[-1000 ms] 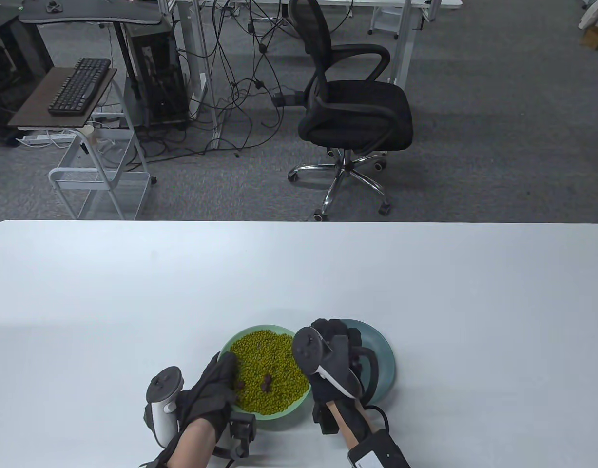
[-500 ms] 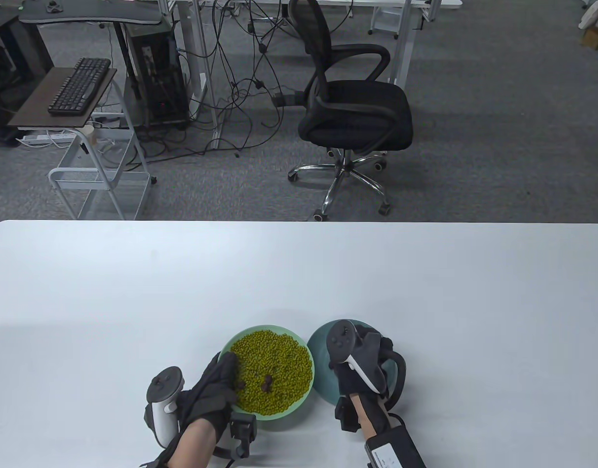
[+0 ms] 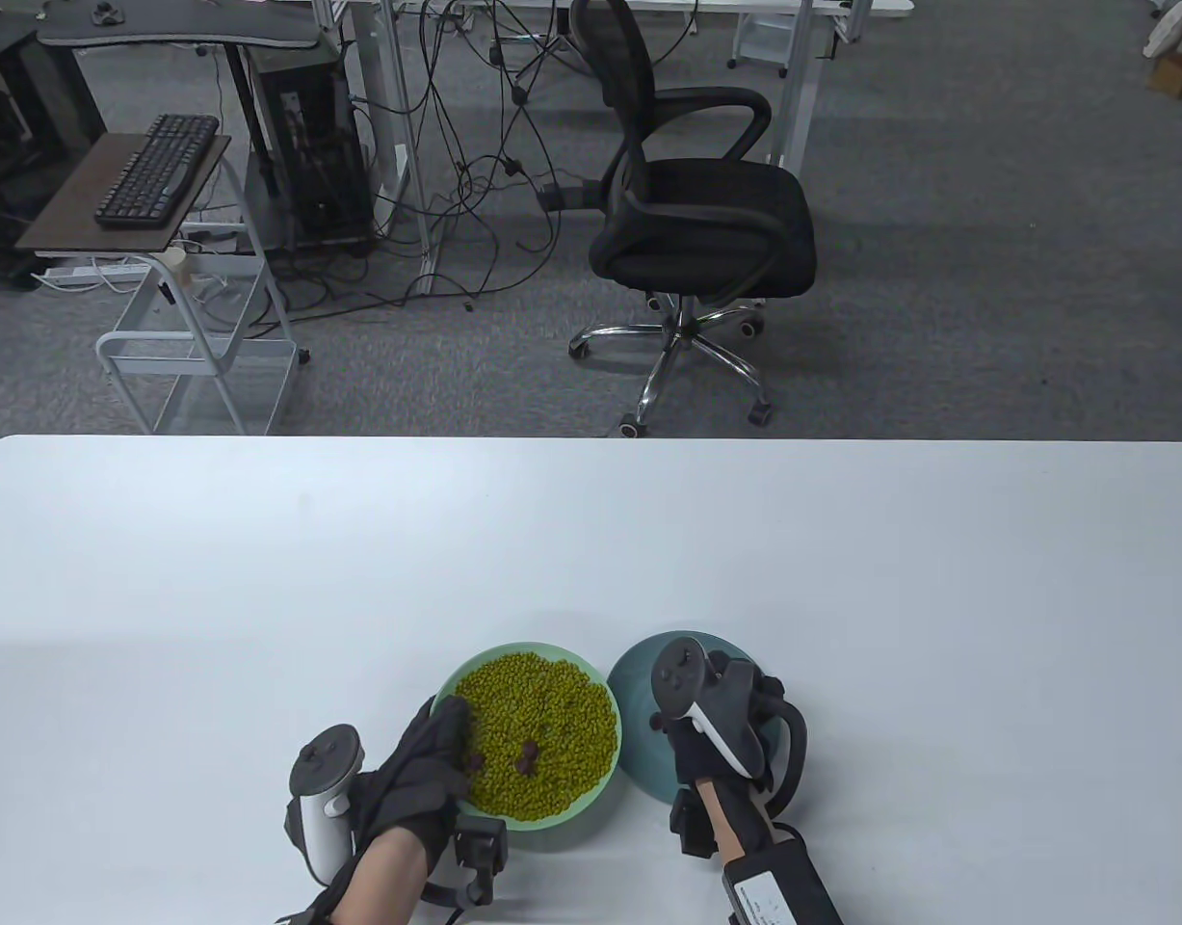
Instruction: Pick cranberries with hand pinch into plate
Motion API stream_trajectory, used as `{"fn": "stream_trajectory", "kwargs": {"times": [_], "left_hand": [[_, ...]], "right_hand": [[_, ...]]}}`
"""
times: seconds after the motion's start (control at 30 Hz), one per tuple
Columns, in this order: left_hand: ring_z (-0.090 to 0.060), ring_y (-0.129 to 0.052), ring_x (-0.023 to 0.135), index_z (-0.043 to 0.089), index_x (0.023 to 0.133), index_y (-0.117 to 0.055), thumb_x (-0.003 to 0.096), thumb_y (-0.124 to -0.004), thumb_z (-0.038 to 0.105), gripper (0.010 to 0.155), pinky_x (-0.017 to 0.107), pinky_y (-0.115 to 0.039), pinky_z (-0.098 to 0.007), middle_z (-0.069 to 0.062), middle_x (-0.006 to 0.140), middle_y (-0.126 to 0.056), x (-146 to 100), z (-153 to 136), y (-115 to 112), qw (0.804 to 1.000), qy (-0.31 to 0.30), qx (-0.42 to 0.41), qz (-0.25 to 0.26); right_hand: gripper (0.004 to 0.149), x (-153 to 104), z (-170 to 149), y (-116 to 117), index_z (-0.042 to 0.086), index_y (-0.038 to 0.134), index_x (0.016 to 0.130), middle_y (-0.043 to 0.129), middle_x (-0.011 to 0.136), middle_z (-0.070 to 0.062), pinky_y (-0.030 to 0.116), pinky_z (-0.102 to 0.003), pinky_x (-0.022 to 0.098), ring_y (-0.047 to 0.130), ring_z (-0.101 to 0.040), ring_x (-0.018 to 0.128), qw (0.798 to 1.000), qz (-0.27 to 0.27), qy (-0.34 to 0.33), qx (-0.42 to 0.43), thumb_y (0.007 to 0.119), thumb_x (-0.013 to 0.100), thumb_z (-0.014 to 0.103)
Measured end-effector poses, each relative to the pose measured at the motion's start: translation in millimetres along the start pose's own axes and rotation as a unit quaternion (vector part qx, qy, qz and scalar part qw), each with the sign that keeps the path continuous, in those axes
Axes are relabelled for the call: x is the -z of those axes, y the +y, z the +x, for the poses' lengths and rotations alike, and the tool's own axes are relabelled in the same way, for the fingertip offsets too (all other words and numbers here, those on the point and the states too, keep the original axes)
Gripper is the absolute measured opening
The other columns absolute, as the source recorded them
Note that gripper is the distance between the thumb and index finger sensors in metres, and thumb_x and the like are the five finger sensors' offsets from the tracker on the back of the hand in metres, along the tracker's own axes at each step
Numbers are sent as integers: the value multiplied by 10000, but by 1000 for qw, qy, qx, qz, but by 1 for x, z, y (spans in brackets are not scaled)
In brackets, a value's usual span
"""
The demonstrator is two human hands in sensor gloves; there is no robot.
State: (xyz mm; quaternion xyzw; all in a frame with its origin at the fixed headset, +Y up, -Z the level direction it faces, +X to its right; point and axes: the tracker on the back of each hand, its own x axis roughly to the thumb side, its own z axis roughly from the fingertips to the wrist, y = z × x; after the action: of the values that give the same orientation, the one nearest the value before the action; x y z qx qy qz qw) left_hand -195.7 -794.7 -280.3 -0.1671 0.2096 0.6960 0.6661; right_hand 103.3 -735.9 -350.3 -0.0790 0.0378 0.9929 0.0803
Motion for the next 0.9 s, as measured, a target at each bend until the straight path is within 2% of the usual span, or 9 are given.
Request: {"fn": "stream_trajectory", "kwargs": {"times": [0.9], "left_hand": [[-241,-1067,745,243,1186,-467,790,-578,499,484,541,-946,-344,-99,939,-887,0,0,0,1000,1,1,-1]], "right_hand": [[497,2,-2,1,59,729,1018,672,1153,-229,370,-748,690,626,-544,1034,1000,5,-1,3,793,598,316]]}}
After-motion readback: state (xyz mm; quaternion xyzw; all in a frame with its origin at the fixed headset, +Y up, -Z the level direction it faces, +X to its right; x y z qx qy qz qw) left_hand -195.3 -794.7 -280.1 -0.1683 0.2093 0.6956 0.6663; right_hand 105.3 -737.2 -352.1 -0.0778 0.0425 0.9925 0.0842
